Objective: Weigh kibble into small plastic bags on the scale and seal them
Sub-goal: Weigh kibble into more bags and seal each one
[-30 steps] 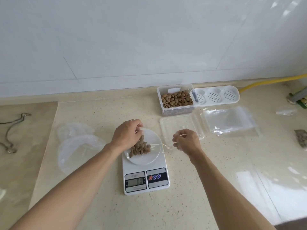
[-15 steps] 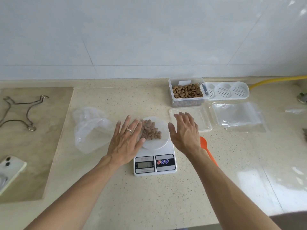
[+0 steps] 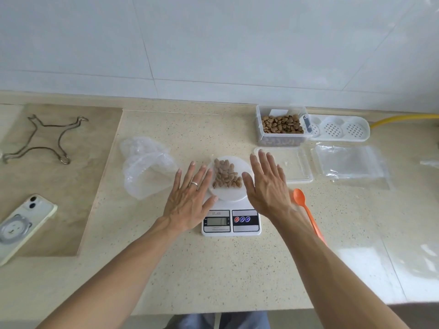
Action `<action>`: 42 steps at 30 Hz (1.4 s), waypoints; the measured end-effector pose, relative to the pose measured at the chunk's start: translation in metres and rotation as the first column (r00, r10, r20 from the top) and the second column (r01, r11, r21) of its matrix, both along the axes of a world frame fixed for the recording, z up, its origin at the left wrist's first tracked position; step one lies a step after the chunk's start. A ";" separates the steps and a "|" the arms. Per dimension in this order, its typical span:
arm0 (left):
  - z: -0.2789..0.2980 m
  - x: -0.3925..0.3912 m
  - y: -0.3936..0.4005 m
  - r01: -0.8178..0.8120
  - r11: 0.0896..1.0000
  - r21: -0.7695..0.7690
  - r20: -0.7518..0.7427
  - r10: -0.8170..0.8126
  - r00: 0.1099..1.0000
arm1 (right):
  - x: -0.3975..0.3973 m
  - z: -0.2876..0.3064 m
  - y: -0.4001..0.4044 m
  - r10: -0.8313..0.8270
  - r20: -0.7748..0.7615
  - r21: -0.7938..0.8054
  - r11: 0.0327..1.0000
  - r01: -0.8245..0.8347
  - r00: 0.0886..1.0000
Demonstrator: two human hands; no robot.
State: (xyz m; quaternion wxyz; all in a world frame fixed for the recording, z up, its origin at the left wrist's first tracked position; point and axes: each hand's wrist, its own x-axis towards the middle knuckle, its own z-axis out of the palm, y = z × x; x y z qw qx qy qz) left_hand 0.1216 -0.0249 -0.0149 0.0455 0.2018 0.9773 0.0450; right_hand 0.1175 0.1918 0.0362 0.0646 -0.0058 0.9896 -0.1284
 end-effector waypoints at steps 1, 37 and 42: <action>0.001 -0.001 0.001 0.000 1.000 -0.005 0.001 0.000 1.000 | -0.001 0.000 0.000 0.002 0.000 -0.001 1.000 -0.002 1.000; 0.053 -0.130 0.151 -0.152 0.906 0.396 0.507 -0.077 0.858 | -0.009 -0.017 0.071 -0.536 0.526 -0.536 0.393 0.747 0.660; 0.084 -0.135 0.134 -0.110 0.862 0.494 0.456 -0.149 0.877 | -0.023 0.013 0.064 -0.480 0.380 -0.715 0.389 0.581 0.790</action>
